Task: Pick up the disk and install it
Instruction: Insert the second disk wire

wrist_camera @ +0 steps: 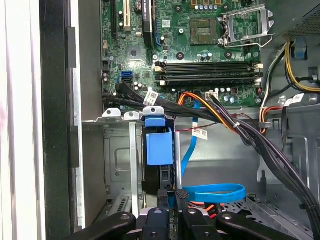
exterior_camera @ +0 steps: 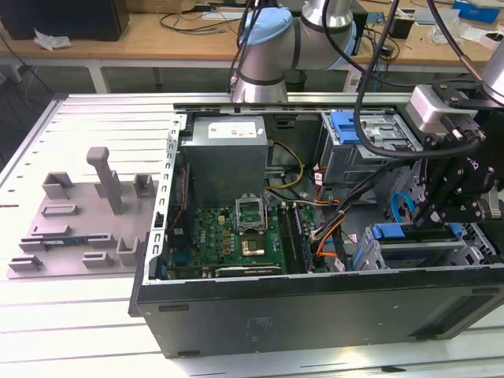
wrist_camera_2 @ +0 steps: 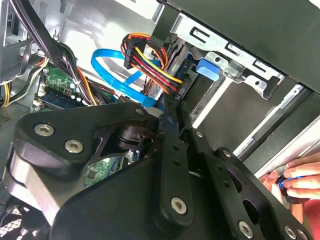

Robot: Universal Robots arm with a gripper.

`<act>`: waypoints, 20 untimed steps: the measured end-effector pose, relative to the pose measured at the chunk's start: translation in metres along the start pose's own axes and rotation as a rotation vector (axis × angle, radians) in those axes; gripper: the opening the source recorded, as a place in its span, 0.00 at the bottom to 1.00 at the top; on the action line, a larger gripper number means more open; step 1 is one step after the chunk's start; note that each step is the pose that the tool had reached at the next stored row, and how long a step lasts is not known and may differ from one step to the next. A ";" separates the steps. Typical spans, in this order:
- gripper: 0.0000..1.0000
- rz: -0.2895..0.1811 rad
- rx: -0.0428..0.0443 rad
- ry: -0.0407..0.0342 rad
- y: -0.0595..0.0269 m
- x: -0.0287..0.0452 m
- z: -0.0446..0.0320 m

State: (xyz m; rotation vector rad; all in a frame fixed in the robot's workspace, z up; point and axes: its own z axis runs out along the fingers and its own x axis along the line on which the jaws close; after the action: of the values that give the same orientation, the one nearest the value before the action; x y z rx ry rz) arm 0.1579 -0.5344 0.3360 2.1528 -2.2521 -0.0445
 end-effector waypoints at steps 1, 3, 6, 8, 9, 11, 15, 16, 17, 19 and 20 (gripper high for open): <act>0.17 0.000 0.0001 -0.0019 0.0001 -0.0002 0.0007; 0.30 0.000 -0.0001 -0.0011 0.0013 0.0000 0.0001; 0.36 0.000 0.0007 -0.0005 0.0025 0.0001 -0.0010; 0.36 0.000 0.0012 -0.0004 0.0038 0.0002 -0.0053; 0.36 0.000 0.0016 0.0002 0.0044 0.0001 -0.0090; 0.36 0.000 0.0028 0.0026 0.0057 -0.0004 -0.0173; 0.36 0.000 0.0078 0.0109 0.0082 -0.0015 -0.0365; 0.36 0.001 0.0093 0.0143 0.0091 -0.0018 -0.0429; 0.36 0.001 0.0102 0.0188 0.0096 -0.0020 -0.0448; 0.36 0.001 0.0113 0.0415 0.0118 -0.0023 -0.0489; 0.36 0.001 0.0119 0.0545 0.0128 -0.0024 -0.0493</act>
State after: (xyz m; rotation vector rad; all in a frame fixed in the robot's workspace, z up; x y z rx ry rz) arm 0.1472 -0.5315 0.3858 2.1315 -2.2296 0.0273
